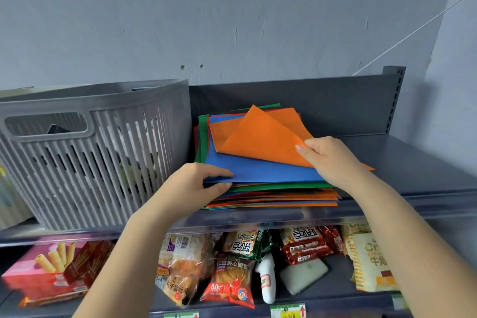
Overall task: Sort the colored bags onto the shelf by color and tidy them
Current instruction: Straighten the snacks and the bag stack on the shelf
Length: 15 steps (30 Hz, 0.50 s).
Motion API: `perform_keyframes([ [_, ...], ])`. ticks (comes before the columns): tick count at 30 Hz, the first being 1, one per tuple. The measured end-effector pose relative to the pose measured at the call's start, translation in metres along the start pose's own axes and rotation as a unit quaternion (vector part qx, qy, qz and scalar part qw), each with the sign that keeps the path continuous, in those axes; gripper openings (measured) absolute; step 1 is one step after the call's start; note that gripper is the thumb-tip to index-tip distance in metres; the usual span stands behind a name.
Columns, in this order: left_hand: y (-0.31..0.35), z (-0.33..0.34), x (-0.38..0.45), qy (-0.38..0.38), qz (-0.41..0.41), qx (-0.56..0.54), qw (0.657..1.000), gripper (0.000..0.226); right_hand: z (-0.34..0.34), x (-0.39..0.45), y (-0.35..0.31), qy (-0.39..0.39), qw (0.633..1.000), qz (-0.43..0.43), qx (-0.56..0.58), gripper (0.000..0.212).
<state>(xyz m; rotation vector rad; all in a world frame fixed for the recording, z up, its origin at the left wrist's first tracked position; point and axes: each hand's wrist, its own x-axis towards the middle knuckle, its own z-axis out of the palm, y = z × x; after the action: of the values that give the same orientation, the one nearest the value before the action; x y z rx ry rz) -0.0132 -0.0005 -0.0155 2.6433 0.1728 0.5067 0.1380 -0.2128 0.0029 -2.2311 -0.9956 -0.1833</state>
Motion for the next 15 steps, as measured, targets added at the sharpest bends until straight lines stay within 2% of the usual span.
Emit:
perform_keyframes([
  [3, 0.0, -0.001, 0.002, 0.009, 0.001, -0.01, 1.0, 0.026, -0.002, -0.003, 0.004, -0.008, 1.0, 0.003, 0.005, 0.045],
  [9, 0.007, 0.001, 0.007, 0.159, 0.005, 0.008, 0.987, 0.017, -0.003, -0.006, 0.002, -0.014, 1.0, -0.011, 0.001, 0.045],
  [15, 0.015, -0.001, 0.015, 0.223, 0.017, 0.023, 0.974, 0.014, 0.0, -0.006, -0.005, -0.045, 0.998, -0.033, -0.016, 0.044],
])
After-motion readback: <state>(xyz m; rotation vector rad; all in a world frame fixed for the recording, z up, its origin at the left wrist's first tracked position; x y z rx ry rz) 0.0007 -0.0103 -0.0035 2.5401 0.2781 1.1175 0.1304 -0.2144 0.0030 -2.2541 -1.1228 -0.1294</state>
